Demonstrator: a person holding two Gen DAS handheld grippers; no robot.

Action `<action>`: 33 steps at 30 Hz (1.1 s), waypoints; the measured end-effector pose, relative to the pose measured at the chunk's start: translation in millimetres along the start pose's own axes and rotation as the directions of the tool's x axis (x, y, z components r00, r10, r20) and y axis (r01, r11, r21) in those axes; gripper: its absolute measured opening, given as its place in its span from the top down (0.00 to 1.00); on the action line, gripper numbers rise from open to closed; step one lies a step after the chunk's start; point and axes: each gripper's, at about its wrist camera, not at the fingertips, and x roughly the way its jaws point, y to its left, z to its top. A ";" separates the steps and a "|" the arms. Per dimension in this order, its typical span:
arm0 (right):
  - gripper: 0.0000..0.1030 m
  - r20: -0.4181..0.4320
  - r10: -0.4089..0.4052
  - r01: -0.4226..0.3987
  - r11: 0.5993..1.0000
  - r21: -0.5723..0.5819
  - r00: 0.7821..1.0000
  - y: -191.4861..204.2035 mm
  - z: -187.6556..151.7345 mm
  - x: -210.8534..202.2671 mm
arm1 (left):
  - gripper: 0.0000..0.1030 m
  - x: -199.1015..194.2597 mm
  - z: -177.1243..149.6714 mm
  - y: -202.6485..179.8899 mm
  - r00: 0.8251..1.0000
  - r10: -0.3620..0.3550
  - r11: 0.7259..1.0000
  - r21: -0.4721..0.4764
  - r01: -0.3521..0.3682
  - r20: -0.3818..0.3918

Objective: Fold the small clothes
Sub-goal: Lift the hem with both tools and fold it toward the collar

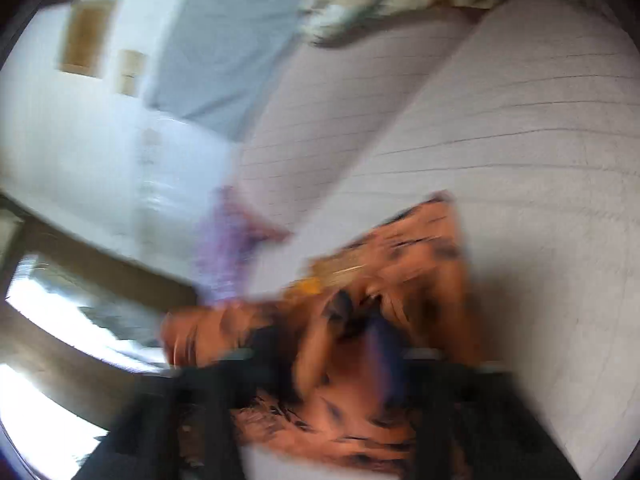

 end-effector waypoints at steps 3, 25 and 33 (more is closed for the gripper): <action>0.32 -0.015 -0.053 0.054 0.998 0.021 0.998 -20.0 -24.2 -0.1 | 0.26 1.6 -11.7 27.3 0.999 -0.019 0.997 -0.079 0.022 0.031; 0.32 0.050 -0.117 0.096 0.946 0.311 0.992 -28.6 -131.6 12.6 | 0.14 -29.4 -142.9 14.3 0.991 0.055 0.965 -0.262 -0.021 0.123; 0.31 0.061 -0.147 0.118 0.934 0.338 0.987 -26.5 -139.1 3.9 | 0.13 -38.6 -156.5 28.6 0.988 0.065 0.936 -0.352 -0.013 0.138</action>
